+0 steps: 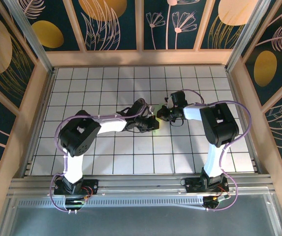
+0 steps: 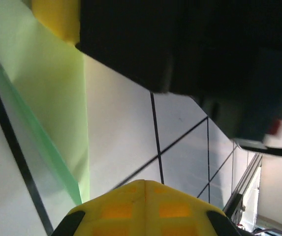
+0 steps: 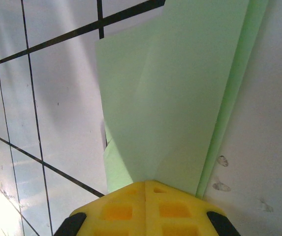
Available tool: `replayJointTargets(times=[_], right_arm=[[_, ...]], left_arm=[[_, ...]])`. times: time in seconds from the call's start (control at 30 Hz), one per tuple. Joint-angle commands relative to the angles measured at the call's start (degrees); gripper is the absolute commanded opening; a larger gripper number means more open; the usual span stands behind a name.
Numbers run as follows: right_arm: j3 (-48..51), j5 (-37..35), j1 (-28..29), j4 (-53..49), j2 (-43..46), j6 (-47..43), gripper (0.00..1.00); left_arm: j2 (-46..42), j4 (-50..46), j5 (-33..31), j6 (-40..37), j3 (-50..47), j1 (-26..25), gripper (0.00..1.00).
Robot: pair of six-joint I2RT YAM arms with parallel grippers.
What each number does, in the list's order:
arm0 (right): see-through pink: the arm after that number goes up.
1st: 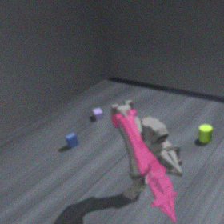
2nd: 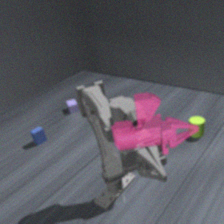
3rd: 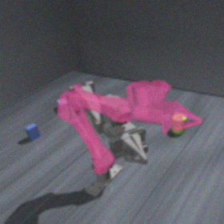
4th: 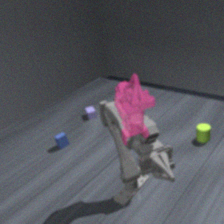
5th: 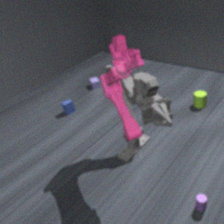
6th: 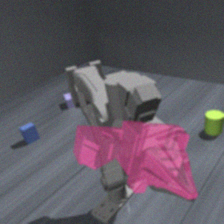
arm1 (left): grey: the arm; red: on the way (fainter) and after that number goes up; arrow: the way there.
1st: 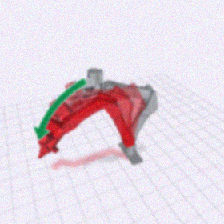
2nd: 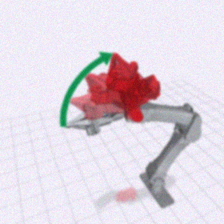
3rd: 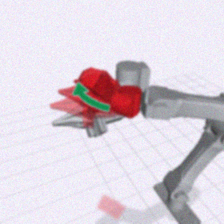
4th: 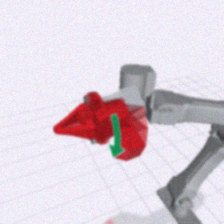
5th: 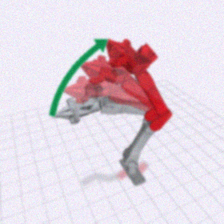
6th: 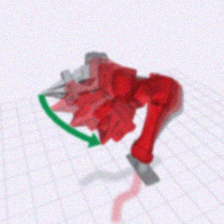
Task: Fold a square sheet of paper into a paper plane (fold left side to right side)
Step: Fold the wing for the fifth time at the center of the table.
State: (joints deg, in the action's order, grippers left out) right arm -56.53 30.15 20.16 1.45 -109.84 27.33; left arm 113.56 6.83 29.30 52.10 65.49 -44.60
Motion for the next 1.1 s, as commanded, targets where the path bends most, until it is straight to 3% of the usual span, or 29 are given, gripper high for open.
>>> replayJointTargets(times=[0.0, 0.47, 0.83, 1.07], right_arm=[[1.91, -6.60, 1.14, -7.31, -4.86, -0.80, 0.00], [1.78, -6.77, 1.35, -7.44, -4.86, -0.88, 0.00], [1.68, -7.20, 1.41, -7.78, -4.89, -0.93, 0.00], [1.49, -7.39, 1.39, -8.14, -4.94, -0.96, 0.00]], left_arm=[[3.30, -0.52, 2.26, -1.91, 3.23, -0.05, 0.04], [7.79, -2.70, -0.19, -3.47, 5.74, 0.74, 0.03], [9.03, 0.90, 2.04, -1.29, 2.80, 0.05, 0.03], [8.70, -0.81, 0.26, -1.34, 1.14, -1.57, 0.03]])
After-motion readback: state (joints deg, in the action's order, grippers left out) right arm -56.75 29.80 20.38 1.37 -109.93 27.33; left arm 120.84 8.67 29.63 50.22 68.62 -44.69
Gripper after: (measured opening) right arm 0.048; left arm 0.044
